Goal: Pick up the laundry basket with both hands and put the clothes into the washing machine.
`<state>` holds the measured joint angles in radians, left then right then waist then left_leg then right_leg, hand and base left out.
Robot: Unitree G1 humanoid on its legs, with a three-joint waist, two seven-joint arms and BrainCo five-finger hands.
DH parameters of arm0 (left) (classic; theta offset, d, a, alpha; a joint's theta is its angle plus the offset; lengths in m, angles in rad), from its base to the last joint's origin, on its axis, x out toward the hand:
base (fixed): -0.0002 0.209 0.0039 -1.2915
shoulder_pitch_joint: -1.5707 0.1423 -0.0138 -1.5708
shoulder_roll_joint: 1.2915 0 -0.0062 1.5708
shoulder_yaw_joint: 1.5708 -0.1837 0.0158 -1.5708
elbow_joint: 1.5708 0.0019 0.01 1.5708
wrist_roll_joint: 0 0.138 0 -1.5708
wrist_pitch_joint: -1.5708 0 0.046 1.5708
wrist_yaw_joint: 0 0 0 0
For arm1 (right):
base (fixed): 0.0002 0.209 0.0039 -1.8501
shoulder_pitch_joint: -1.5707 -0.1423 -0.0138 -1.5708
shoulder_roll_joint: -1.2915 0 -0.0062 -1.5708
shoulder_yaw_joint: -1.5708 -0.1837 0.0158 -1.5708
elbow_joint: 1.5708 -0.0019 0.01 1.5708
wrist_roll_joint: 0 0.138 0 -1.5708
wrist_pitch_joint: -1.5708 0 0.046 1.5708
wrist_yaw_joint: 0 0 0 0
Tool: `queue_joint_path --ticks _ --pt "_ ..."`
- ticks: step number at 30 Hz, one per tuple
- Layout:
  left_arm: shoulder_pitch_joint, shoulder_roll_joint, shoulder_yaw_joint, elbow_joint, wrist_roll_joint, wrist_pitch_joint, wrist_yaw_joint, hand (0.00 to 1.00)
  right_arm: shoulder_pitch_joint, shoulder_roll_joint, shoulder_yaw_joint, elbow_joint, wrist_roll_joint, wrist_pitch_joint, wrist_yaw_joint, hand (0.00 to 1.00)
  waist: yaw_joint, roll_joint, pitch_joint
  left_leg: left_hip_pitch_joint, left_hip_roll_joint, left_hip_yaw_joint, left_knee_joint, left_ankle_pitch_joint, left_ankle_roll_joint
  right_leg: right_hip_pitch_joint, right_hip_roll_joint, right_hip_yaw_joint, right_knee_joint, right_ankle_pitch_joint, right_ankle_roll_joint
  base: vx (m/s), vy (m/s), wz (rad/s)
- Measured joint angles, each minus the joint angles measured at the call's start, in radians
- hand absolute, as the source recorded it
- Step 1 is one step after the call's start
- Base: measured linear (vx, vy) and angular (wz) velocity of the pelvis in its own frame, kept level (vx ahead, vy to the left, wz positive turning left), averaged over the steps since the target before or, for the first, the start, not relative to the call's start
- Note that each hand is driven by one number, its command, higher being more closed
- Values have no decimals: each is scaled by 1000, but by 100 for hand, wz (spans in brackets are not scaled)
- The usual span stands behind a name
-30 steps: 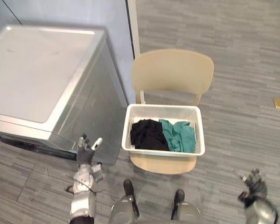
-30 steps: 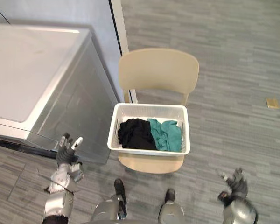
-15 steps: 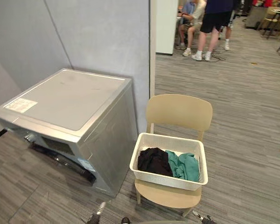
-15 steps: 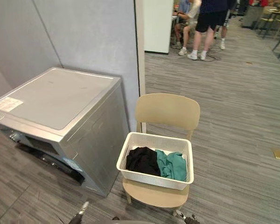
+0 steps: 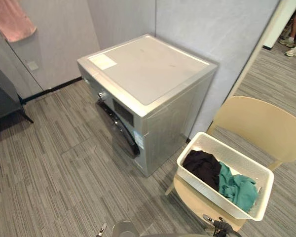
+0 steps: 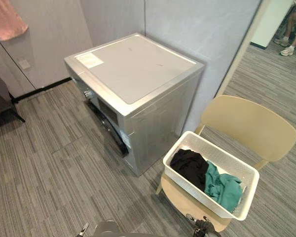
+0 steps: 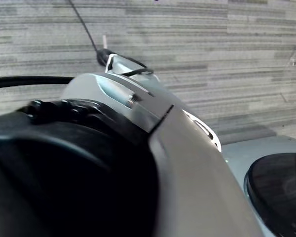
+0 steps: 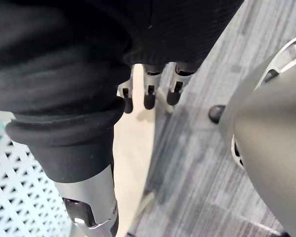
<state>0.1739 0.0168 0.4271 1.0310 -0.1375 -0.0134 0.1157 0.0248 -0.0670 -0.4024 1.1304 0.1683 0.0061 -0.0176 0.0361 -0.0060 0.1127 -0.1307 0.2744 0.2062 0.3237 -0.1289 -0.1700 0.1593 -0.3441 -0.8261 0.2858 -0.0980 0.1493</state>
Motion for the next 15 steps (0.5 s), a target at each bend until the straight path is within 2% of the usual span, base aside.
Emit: queue_joint_path --ticks 1,2,4,6,7,8,9,10,11,12,13,14,15 --pt "-16 37 -40 -1 1 -1 0 0 -7 19 -5 25 1 1 1 0 -4 -29 8 -4 -37 1 -20 10 13 -10 -28 5 -4 28 0 82 354 42" --pt "-42 60 -78 -1 2 -1 0 0 -13 29 -7 56 11 5 0 0 3 -36 18 -16 -54 -7 6 9 17 -9 -44 14 -6 88 -6 69 403 32" --pt "-51 67 -126 -12 21 -4 -3 0 -19 33 -13 55 24 5 -3 0 4 -22 13 -10 -95 -7 23 4 27 -10 -87 51 18 190 -5 15 365 23" --pt "-72 67 -168 -22 43 -13 -8 0 -29 22 -12 49 27 12 -2 0 4 -4 -3 -7 -127 -11 -8 -9 69 -46 -131 70 67 255 -38 -1 255 21" --pt "-83 69 -189 -22 54 -19 -8 0 -38 21 -11 32 26 14 -1 0 4 -7 -7 5 -154 -20 -39 -3 95 -68 -157 95 104 283 -75 -6 209 22" --pt "-90 69 -206 -22 66 -20 -8 0 -41 21 -3 16 26 15 -1 0 1 3 -6 13 -176 -36 -74 10 117 -108 -175 149 147 313 -127 -26 223 40" --pt "-93 72 -224 -22 73 -20 -8 0 -41 24 18 -6 26 11 0 0 -2 17 -2 27 -190 -57 -121 25 142 -152 -154 267 193 273 -195 -42 207 51" --pt "-91 81 -231 -18 73 -18 -7 0 -50 28 60 -19 27 14 2 0 -5 20 2 53 -195 -71 -167 40 163 -179 -92 372 234 156 -191 -41 124 49" --pt "-89 89 -230 -18 73 -16 -6 0 -54 32 86 -19 26 14 3 0 -5 20 2 71 -196 -80 -192 50 172 -189 -52 408 251 101 -167 -23 71 47" --pt "-76 103 -228 -17 73 -13 -6 0 -54 43 129 -35 26 14 6 0 -11 20 3 101 -195 -102 -234 69 175 -198 28 443 271 16 -140 -13 26 58" --pt "-66 112 -227 -7 74 -12 -6 0 -47 52 174 -66 27 10 11 0 -24 16 3 130 -196 -121 -270 86 175 -198 103 448 261 -48 -138 -6 -20 57" --pt "-64 112 -225 1 74 -12 -6 0 -45 55 194 -77 28 7 16 0 -23 13 5 146 -197 -123 -286 93 170 -199 141 451 242 -69 -131 -30 -95 45" --pt "-52 107 -216 4 79 -11 -7 0 -42 64 233 -95 32 -1 24 0 -21 -4 6 158 -206 -123 -302 102 166 -197 220 483 150 -79 -114 -21 -167 20"
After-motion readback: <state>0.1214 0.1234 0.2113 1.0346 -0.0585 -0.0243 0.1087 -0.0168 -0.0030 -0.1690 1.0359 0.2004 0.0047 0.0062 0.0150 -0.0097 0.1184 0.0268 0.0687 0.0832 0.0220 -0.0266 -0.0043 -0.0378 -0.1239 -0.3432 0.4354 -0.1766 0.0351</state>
